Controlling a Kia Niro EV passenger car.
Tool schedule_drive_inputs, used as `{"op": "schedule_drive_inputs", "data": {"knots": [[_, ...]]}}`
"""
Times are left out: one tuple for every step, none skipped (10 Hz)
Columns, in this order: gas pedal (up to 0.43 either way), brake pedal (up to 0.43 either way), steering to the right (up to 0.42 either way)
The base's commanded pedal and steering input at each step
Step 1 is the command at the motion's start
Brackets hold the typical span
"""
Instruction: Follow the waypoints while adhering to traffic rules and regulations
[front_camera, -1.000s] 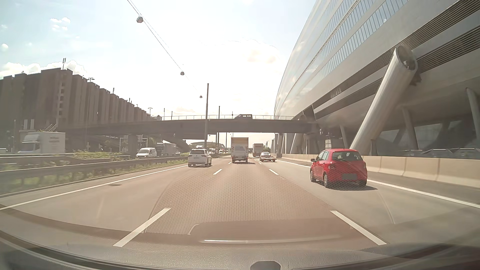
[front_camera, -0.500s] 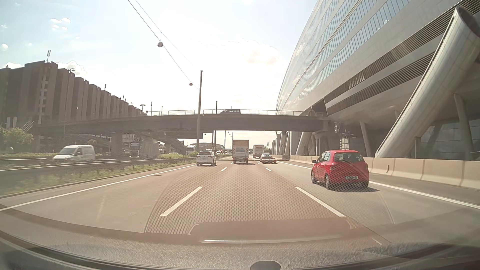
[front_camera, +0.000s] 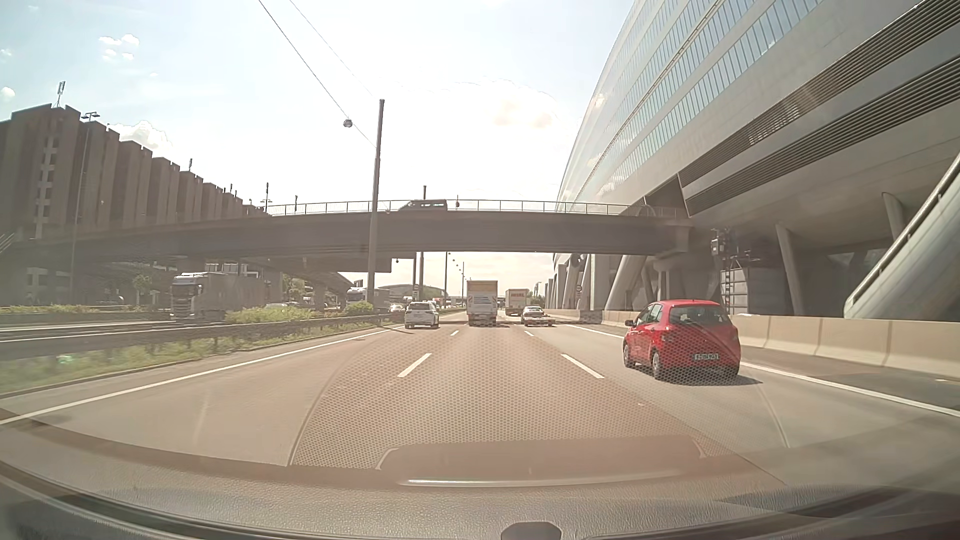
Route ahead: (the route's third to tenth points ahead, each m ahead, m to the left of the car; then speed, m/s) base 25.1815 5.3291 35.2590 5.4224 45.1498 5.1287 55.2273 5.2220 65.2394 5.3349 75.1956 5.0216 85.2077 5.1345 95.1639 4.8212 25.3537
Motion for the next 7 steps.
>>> {"op": "schedule_drive_inputs", "data": {"knots": [[0.24, 0.0, 0.001], [0.24, 0.0, 0.001], [0.24, 0.0, 0.001], [0.24, 0.0, 0.001], [0.24, 0.0, 0.001], [0.24, 0.0, 0.0], [0.24, 0.0, -0.001]]}}
